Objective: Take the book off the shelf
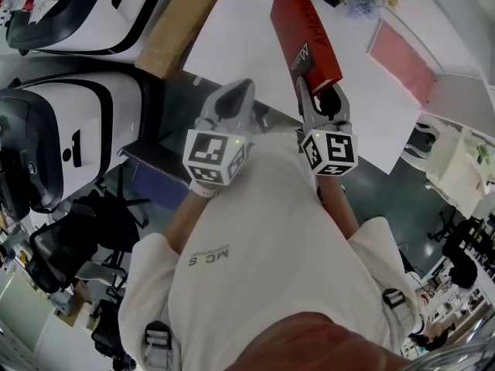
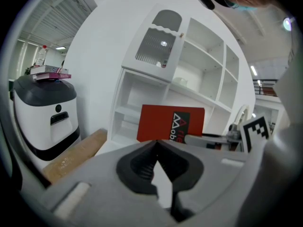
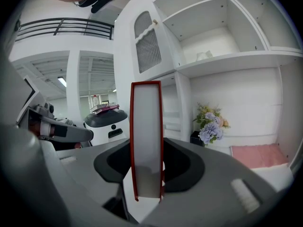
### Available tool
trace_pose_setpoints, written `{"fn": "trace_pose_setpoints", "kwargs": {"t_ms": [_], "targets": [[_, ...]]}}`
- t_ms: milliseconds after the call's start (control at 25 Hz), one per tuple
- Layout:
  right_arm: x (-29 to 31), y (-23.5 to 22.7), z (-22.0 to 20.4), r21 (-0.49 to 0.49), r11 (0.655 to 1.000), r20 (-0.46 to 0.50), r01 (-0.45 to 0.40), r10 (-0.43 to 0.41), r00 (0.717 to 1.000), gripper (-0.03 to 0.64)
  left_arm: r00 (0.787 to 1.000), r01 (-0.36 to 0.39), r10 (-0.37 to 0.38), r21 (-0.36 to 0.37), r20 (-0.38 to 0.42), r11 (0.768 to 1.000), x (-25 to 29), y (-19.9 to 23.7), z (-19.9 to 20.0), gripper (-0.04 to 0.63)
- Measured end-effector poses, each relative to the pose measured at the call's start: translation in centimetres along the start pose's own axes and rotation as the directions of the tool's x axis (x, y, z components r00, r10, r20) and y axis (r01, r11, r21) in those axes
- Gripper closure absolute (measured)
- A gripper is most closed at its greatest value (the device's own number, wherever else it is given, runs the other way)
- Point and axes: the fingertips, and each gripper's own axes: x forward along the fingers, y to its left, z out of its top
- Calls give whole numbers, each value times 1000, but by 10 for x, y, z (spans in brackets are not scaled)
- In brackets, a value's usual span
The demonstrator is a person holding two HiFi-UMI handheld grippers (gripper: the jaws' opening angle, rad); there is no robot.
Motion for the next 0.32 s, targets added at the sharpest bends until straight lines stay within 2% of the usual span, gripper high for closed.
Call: {"fn": "trace_pose_setpoints", "kwargs": {"t_ms": [320], "targets": [[-6,4,1,-2,1000,8,2,-2,1000,446,1000,4,-4,1,-1,1000,-3,1,-1,595]]}}
